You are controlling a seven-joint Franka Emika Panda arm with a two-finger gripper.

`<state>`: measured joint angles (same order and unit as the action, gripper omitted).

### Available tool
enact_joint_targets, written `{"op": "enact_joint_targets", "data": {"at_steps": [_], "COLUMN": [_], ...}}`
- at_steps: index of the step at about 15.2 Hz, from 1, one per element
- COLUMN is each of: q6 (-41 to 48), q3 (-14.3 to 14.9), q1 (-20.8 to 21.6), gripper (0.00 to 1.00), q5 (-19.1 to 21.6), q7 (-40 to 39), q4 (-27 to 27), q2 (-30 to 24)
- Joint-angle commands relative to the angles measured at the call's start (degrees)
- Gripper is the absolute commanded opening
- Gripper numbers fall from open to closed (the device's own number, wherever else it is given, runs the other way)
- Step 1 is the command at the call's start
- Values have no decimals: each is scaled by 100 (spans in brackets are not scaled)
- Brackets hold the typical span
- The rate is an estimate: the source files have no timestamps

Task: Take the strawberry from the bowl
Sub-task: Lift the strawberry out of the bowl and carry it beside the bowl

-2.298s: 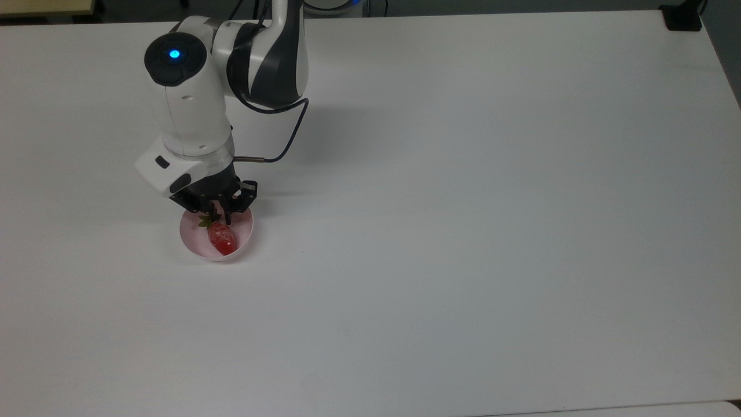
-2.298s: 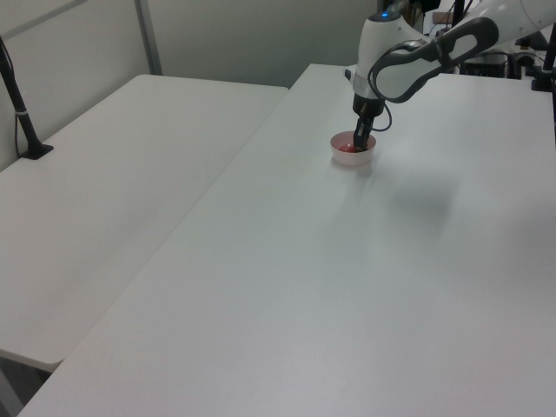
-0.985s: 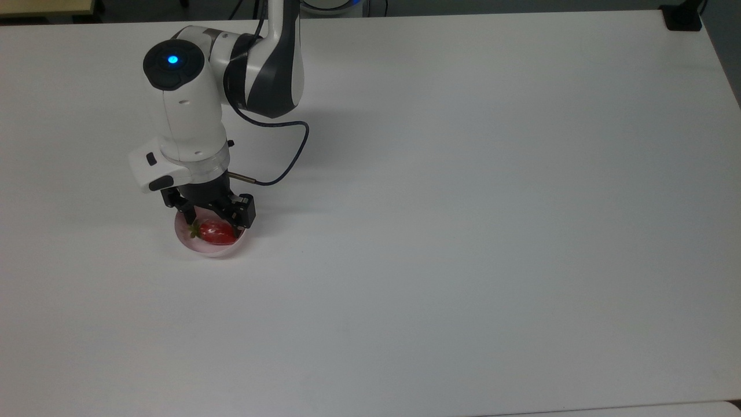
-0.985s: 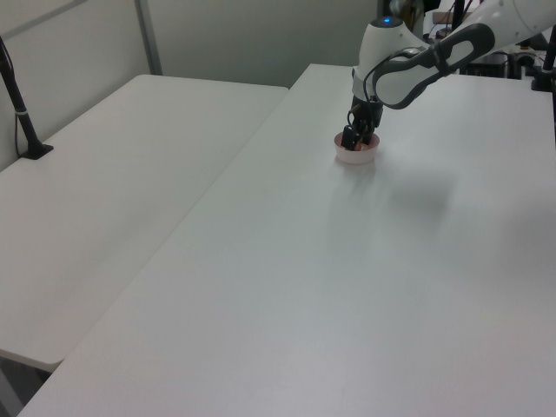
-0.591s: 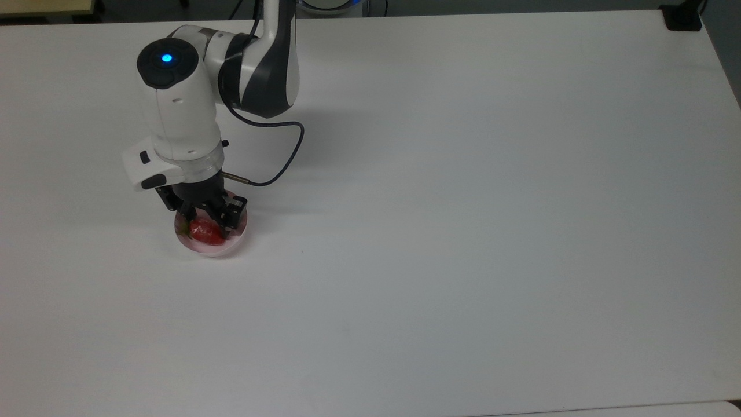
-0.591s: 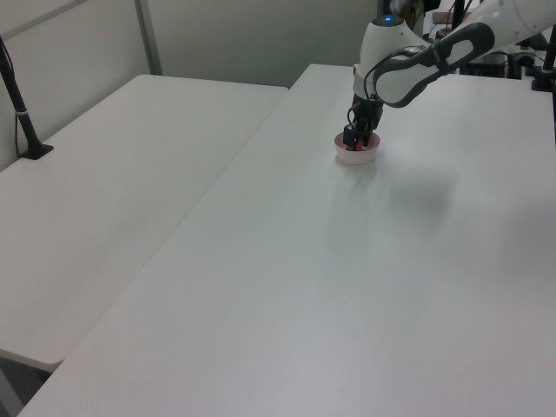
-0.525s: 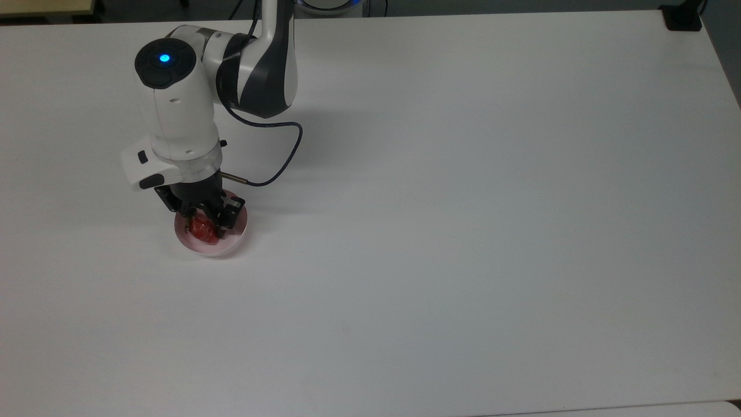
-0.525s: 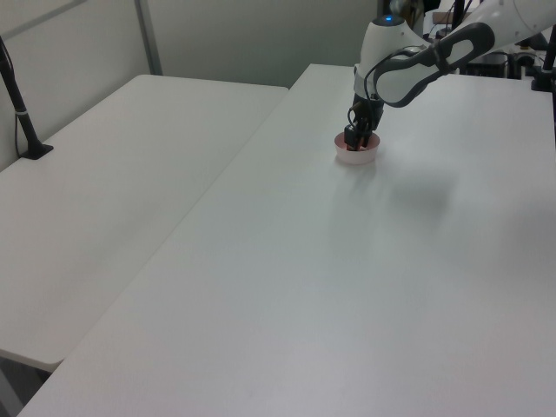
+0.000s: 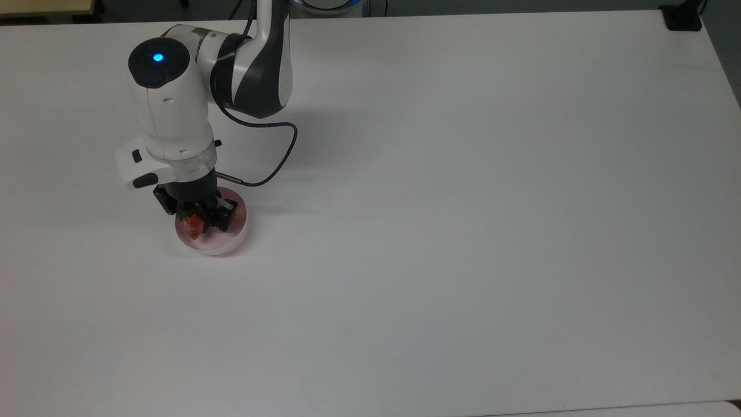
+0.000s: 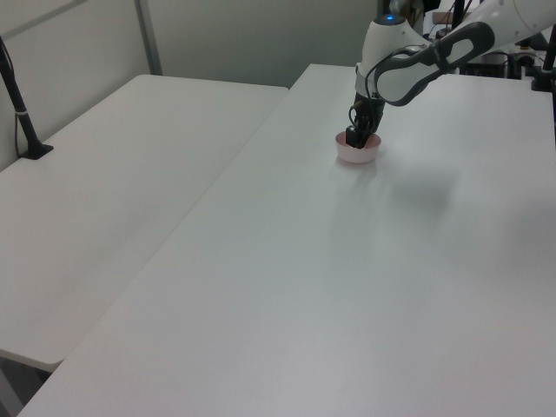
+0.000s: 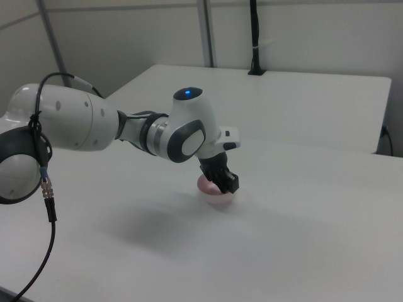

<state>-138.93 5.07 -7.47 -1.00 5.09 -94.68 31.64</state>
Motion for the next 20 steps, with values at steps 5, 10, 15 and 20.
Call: {"op": "enact_joint_targets", "data": {"at_steps": [5,10,15,20], "q6": [-90,-81,-90,-554], "q3": [3,-6,-15,-15], "q1": [-70,-421,-834,-1151], "gripper": [10,10,10,10], "q5": [-41,152,135,109], "q7": [62,27,-157,-307], "q4": [-50,168,783,1329], "q2": [-193,-360,25,684]}}
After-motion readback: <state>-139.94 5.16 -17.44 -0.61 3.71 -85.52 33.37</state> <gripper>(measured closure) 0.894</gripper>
